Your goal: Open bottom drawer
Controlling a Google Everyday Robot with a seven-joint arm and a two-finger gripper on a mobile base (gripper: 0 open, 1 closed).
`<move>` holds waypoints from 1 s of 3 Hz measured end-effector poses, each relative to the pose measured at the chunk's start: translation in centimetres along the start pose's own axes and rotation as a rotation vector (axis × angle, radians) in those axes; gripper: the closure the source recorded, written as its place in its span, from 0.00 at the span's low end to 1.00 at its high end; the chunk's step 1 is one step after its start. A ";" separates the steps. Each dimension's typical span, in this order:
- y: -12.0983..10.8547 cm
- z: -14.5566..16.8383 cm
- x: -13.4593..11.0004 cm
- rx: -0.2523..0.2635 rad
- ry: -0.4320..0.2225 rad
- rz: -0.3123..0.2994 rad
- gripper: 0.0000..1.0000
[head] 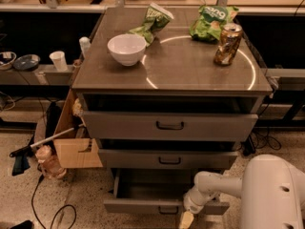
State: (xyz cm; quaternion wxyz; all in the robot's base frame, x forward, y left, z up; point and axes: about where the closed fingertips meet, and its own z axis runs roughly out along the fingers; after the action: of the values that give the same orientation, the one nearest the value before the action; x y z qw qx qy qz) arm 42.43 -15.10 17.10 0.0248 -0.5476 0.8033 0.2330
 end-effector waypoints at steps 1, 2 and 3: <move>0.1 -0.2 -0.1 0.000 0.000 0.000 0.00; 2.9 -0.7 2.1 -0.029 -0.004 0.027 0.00; 2.9 -0.7 2.1 -0.029 -0.004 0.027 0.00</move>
Offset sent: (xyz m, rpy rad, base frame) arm -0.1129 -0.0469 0.0331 0.0270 0.1103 -0.0606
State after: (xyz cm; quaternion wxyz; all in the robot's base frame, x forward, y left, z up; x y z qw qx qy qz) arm 39.16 -16.39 18.12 0.0152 -0.5364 0.8072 0.2458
